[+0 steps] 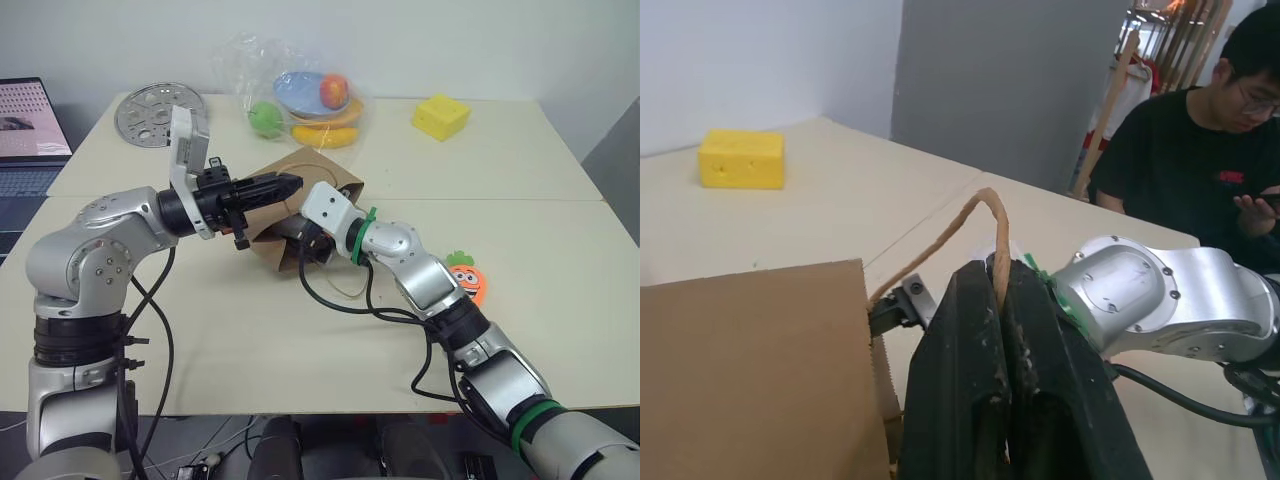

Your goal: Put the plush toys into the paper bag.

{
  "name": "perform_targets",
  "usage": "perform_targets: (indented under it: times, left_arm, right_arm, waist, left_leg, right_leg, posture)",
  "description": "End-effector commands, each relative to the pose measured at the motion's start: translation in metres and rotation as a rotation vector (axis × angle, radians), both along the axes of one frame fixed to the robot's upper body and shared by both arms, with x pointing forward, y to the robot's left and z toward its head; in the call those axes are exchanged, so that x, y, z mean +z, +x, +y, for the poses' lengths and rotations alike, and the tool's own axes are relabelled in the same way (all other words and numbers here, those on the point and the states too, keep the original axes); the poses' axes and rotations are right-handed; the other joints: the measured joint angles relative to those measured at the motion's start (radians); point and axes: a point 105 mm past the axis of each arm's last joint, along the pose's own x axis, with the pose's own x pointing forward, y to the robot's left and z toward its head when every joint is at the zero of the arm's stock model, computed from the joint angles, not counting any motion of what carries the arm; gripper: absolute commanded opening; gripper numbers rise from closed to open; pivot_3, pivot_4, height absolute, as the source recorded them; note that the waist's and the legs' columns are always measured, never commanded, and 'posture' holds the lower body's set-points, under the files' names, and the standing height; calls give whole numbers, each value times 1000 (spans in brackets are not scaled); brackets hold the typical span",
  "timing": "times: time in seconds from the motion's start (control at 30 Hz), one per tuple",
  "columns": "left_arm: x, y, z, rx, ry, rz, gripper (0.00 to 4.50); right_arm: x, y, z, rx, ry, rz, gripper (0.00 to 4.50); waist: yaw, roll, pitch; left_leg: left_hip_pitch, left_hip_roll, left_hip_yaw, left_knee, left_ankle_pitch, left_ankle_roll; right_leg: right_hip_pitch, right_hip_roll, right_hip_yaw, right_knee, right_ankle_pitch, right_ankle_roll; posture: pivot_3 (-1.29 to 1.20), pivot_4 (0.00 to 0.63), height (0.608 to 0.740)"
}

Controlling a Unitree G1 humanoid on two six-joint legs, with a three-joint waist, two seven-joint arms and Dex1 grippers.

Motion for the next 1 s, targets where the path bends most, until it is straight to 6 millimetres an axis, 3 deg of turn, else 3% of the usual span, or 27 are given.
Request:
perform_targets:
  times: [0.03, 0.13, 0.23, 0.3, 0.43, 0.6, 0.8, 0.9, 1.0]
  left_arm:
    - [14, -1, 3, 15, -17, -68, 0]
    - [12, 0, 3, 18, -13, -67, 0]
    - [10, 0, 2, 15, -10, -67, 0]
    - [9, 1, 2, 17, -13, -65, 0]
    - [5, 2, 1, 15, -11, -59, 0]
    - [3, 1, 0, 6, 4, -56, 0]
    - [1, 1, 0, 3, 15, -57, 0]
    - [0, 0, 0, 5, 22, -57, 0]
    - [0, -1, 1, 7, 24, -59, 0]
  right_arm:
    - [26, -20, -6, 71, 49, -38, 4468]
    - [42, -47, -33, 154, 70, 13, 4468]
    - [50, -57, -72, 127, 31, 6, 4468]
    - [41, -59, -104, 57, -32, 43, 4468]
    - [19, -66, -140, -18, -143, 143, 4468]
    - [-28, -71, -207, -244, -365, 316, 4468]
    - [-57, -69, -224, -304, -438, 359, 4468]
    - [-63, -58, -234, -364, -461, 322, 3875]
    - [-60, -54, -233, -379, -429, 307, 2884]
  waist:
    - [-1, 0, 0]
    - [0, 0, 0]
    - [13, 0, 0]
    - [18, 0, 0]
    - [22, 0, 0]
    - [22, 0, 0]
    - [16, 0, 0]
    - [19, 0, 0]
    - [22, 0, 0]
  left_leg:
    - [0, 0, 0, 0, 0, 0]
    - [0, 0, 0, 0, 0, 0]
    - [0, -1, 0, 0, 0, 0]
    - [0, -1, 0, 0, 0, 0]
    - [0, 0, 1, 0, 0, 0]
    - [0, -1, 3, 0, 0, 0]
    - [0, 0, 5, 1, 0, 0]
    - [0, -1, 5, 2, 0, 0]
    - [0, -1, 5, 2, 0, 0]
  right_leg:
    - [0, 0, 0, 0, 0, 0]
    - [0, 0, 0, 0, 0, 0]
    - [1, 0, 0, -1, 0, 0]
    - [1, -1, 0, -2, 0, 0]
    - [1, 0, 1, -3, 0, 0]
    - [1, -1, 2, -5, 0, 0]
    - [2, 0, 5, -7, 0, 0]
    - [2, 0, 5, -8, -2, 3]
    - [3, -1, 5, -8, -1, 3]
  posture:
    - [0, 150, 740]
    - [0, 150, 740]
    - [0, 150, 740]
    - [0, 150, 740]
    - [0, 150, 740]
    - [0, 150, 740]
    - [0, 150, 740]
    - [0, 150, 740]
    - [0, 150, 740]
